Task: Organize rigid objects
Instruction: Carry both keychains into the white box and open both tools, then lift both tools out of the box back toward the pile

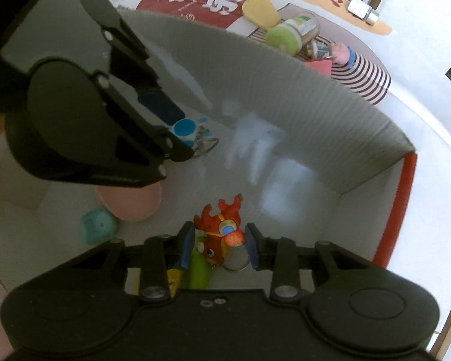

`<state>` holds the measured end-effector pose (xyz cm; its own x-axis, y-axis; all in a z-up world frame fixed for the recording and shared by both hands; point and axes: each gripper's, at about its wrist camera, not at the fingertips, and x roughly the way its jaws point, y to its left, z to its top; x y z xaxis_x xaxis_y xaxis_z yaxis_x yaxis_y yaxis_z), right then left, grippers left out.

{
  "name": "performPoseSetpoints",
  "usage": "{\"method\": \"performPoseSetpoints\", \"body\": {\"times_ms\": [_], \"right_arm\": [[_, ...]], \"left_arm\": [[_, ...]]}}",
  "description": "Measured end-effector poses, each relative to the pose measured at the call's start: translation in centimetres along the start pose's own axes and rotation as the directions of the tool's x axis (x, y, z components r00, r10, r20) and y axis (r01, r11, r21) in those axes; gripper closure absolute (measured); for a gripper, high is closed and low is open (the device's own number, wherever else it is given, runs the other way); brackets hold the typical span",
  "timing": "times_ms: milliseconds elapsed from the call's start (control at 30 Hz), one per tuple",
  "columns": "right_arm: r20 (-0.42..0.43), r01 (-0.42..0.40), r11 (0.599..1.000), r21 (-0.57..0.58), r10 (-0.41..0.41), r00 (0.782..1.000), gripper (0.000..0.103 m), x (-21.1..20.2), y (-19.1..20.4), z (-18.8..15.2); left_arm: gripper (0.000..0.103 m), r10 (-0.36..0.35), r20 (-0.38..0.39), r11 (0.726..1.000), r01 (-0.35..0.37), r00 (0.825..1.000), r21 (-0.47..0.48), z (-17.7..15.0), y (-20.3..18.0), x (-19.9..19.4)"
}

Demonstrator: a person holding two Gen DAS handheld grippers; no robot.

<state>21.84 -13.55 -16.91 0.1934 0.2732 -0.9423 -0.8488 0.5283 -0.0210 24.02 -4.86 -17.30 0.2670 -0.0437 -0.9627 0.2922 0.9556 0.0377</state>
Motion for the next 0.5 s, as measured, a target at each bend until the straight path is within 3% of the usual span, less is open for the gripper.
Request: {"method": "performPoseSetpoints", "body": {"times_ms": [233,500], "right_arm": [[-0.015,-0.004,1.0,0.019,0.004,1.0,0.067,0.6,-0.2,-0.2],[0.027,-0.033,0.999,0.043,0.032,0.999,0.06,-0.9,-0.9,-0.3]], "left_arm": [[0.075,-0.003,-0.032,1.0,0.003,0.999,-0.011,-0.3,-0.4,1.0],[0.075,-0.016,-0.012,0.999,0.016,1.0,-0.036,-0.5,-0.4,0.6]]}}
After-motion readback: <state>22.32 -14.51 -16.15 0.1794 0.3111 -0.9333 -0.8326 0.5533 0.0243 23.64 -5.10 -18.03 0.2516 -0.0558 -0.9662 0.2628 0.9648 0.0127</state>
